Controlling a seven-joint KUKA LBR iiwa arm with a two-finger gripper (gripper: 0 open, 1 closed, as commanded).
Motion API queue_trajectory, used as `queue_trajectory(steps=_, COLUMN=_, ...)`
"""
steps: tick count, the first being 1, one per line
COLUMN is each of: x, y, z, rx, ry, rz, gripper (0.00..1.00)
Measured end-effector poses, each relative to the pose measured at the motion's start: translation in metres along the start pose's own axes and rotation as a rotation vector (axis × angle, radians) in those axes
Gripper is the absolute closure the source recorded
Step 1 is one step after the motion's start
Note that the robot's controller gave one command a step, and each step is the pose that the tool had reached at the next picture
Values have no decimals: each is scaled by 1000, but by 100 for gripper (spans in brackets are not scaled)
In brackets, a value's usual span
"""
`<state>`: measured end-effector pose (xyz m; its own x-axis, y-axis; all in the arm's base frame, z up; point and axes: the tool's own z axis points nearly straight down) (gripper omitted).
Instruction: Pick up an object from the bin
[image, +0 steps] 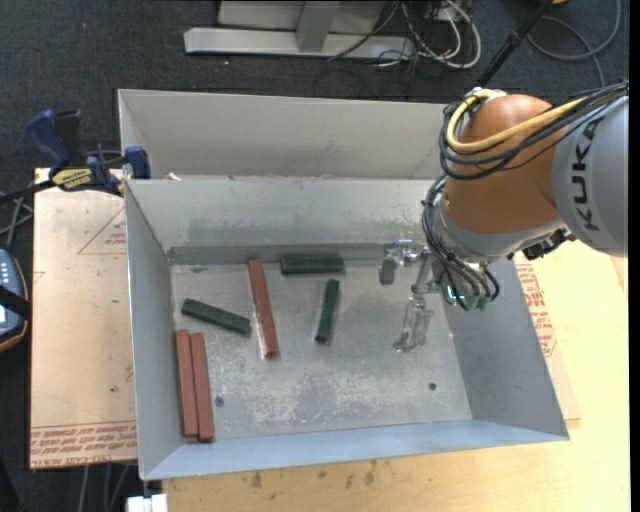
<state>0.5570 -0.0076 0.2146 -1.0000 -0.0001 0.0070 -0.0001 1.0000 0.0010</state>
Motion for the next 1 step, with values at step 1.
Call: queue_trajectory(steps=1, x=-2, y=0, z=-4, rx=0, ry=-8, rz=0, gripper=0)
